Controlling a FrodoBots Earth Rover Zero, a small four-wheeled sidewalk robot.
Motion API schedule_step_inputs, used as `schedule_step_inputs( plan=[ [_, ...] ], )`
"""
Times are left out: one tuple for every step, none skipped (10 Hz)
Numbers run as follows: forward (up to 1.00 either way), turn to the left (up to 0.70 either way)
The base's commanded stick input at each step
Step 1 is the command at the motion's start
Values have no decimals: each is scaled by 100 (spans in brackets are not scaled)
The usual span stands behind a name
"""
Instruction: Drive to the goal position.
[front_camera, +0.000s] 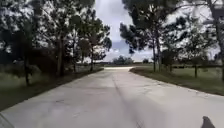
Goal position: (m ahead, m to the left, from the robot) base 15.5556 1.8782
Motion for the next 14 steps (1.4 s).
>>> schedule_step_inputs(
  plan=[
    [85, 0],
    [85, 0],
    [85, 0],
    [85, 0],
    [85, 0],
    [85, 0],
    [85, 0],
    [85, 0],
    [85, 0],
    [85, 0],
    [85, 0],
    [85, 0],
    [85, 0],
    [85, 0]
  ],
)
